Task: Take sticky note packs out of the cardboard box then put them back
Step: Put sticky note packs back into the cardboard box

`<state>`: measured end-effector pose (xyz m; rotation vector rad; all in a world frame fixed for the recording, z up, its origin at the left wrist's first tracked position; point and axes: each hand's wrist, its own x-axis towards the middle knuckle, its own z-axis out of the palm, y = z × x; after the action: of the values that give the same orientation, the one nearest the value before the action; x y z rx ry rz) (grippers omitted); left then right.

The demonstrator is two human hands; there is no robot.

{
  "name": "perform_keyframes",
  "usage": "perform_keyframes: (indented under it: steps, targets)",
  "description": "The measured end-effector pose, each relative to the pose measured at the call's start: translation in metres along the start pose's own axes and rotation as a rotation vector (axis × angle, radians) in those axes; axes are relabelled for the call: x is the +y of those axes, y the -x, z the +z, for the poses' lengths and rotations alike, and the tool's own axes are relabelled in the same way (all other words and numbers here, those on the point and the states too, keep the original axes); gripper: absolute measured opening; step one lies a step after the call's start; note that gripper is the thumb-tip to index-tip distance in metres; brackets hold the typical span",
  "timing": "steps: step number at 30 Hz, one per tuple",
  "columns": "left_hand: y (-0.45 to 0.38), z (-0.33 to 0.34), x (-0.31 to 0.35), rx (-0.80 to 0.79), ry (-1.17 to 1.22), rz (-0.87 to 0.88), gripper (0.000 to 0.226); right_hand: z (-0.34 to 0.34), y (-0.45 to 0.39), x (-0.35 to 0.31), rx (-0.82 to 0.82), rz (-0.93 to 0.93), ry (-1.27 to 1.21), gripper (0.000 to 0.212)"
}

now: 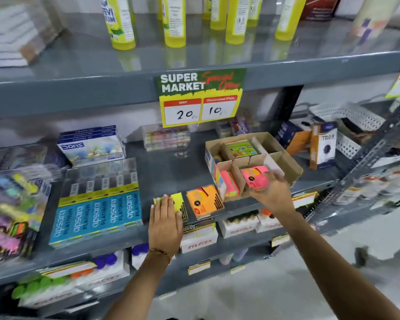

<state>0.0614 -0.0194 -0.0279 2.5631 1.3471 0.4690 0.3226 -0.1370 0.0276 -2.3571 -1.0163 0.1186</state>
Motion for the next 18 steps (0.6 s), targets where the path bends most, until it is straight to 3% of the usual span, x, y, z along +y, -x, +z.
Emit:
perform_keyframes:
  steps: [5,14,16,18]
  targets:
    - [0.001,-0.002,0.001,-0.033,-0.029,-0.003,0.072,0.017,-0.014,0.003,-0.111,-0.002,0.044,0.068]
    - [0.001,-0.006,0.003,-0.061,-0.037,-0.039,0.073,0.012,-0.012,0.008,-0.256,-0.077,0.206,0.070]
    - [0.001,-0.007,0.004,-0.073,-0.035,-0.046,0.073,0.002,-0.004,-0.004,-0.158,-0.089,0.068,0.064]
    - [0.001,-0.007,0.004,-0.084,-0.033,-0.050,0.074,-0.003,0.014,-0.025,0.082,-0.096,-0.133,0.044]
